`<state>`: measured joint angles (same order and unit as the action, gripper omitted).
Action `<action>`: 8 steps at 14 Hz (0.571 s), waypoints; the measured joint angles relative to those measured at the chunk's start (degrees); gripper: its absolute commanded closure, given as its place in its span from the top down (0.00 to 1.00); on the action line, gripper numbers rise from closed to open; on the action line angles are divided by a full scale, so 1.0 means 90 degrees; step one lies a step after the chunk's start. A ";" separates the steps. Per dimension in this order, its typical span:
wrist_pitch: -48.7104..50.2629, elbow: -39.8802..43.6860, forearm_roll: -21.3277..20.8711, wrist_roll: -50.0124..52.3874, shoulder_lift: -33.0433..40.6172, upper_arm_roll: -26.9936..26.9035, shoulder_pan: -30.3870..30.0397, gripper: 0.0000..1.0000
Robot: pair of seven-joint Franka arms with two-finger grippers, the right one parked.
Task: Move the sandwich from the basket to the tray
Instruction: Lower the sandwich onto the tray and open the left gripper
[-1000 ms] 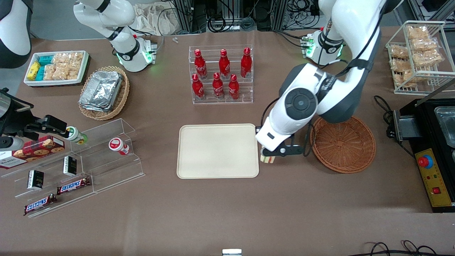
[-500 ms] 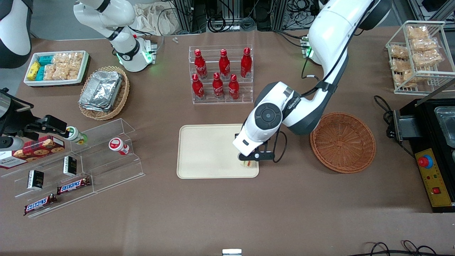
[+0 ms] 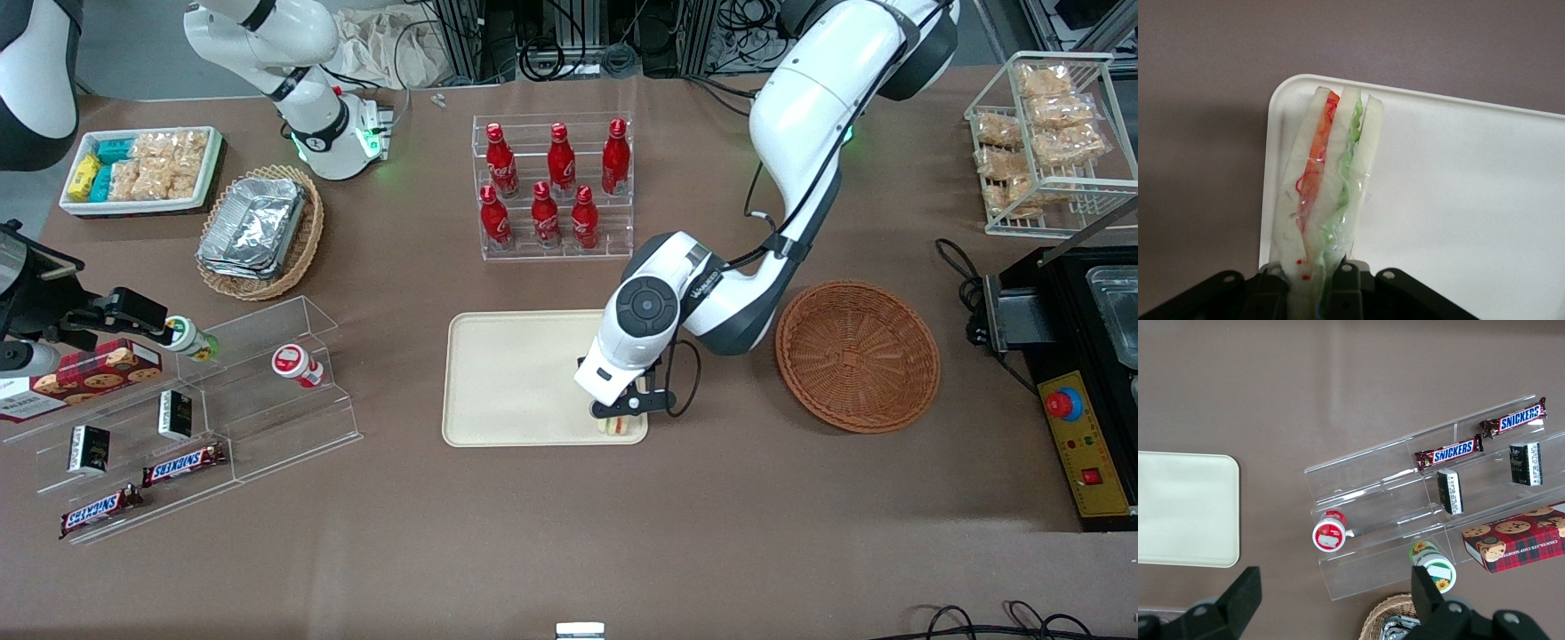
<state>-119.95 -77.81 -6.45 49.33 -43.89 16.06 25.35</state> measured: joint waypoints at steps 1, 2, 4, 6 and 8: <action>0.0000 -0.0008 -0.0085 0.0071 -0.0043 -0.0001 0.0000 0.09; -0.0001 -0.0035 -0.0130 0.0108 -0.0086 0.0000 0.0001 0.15; -0.0025 -0.0134 -0.0141 0.0128 -0.0144 0.0000 0.0004 0.36; -0.0048 -0.0195 -0.0141 0.0144 -0.0202 0.0004 0.0010 1.00; -0.0118 -0.0213 -0.0141 0.0144 -0.0251 0.0005 0.0020 1.00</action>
<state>-121.01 -79.73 -7.73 50.63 -46.15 16.10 25.53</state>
